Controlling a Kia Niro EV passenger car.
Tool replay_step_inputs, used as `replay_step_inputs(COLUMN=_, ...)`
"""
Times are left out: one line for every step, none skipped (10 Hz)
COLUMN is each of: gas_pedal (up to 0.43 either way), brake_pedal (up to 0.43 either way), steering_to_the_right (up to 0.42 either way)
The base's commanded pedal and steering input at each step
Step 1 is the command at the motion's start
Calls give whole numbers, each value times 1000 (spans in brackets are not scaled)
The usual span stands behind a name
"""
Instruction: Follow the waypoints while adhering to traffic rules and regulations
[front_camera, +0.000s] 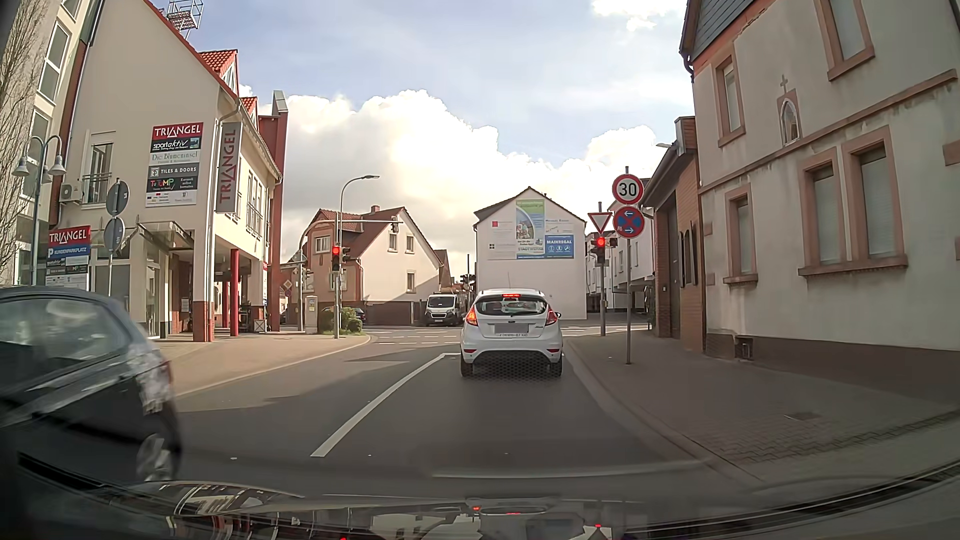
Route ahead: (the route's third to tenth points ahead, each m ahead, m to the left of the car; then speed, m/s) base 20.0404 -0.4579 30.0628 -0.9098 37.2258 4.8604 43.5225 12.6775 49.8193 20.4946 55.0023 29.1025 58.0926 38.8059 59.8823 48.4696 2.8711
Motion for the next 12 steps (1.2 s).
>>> replay_step_inputs(gas_pedal=0, brake_pedal=0, steering_to_the_right=-23)
replay_step_inputs(gas_pedal=0, brake_pedal=0, steering_to_the_right=-23)
replay_step_inputs(gas_pedal=0, brake_pedal=0, steering_to_the_right=-23)
replay_step_inputs(gas_pedal=0, brake_pedal=0, steering_to_the_right=-22)
replay_step_inputs(gas_pedal=0, brake_pedal=0, steering_to_the_right=-22)
replay_step_inputs(gas_pedal=0, brake_pedal=0, steering_to_the_right=-22)
replay_step_inputs(gas_pedal=0, brake_pedal=0, steering_to_the_right=-22)
replay_step_inputs(gas_pedal=0, brake_pedal=0, steering_to_the_right=-20)
replay_step_inputs(gas_pedal=0, brake_pedal=0, steering_to_the_right=-16)
replay_step_inputs(gas_pedal=0, brake_pedal=0, steering_to_the_right=-13)
replay_step_inputs(gas_pedal=0, brake_pedal=0, steering_to_the_right=-11)
replay_step_inputs(gas_pedal=0, brake_pedal=0, steering_to_the_right=-9)
